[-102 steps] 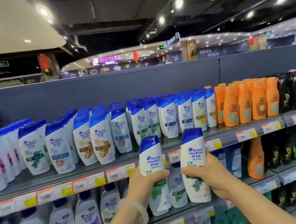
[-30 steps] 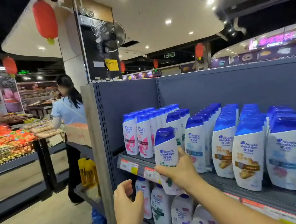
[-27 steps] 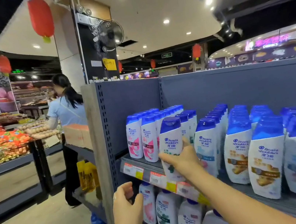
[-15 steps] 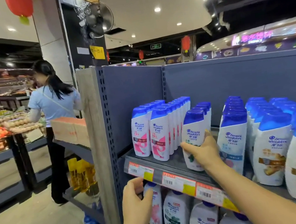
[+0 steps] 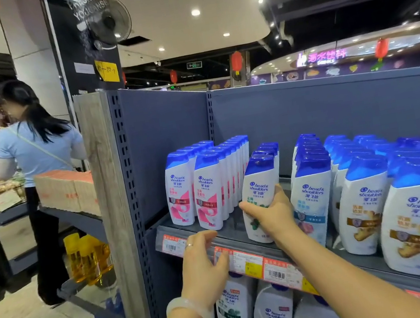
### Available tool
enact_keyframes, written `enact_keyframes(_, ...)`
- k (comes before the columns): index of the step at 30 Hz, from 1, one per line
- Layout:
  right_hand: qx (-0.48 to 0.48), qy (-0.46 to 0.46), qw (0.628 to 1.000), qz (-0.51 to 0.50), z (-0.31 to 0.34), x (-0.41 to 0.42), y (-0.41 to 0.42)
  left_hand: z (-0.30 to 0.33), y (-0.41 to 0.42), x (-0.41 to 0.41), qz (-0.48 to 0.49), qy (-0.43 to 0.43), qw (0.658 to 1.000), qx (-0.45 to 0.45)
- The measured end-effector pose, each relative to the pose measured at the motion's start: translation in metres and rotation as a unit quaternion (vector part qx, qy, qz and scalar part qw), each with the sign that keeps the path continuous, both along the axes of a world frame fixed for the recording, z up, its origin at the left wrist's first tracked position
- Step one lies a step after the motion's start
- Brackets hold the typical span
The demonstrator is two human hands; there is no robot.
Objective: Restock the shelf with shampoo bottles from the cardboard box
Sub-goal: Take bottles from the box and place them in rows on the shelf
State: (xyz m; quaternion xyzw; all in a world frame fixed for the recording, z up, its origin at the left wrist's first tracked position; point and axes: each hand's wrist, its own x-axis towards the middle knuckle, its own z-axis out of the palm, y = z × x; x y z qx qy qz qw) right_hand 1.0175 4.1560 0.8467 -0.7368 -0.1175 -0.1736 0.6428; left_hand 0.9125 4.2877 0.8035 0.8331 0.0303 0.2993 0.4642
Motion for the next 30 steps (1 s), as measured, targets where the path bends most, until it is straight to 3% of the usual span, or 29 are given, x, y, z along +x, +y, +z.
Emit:
enact_keyframes(14, -0.028, 0.021, 0.999, -0.030, 0.002, -0.003, 0.002, 0.007, 0.005, 0.001, -0.019, 0.001, 0.999, 0.037)
enact_keyframes(30, -0.148, 0.029, 0.985, -0.088, 0.015, -0.041, 0.001, 0.012, -0.002, 0.003, -0.033, 0.022, 0.996, 0.078)
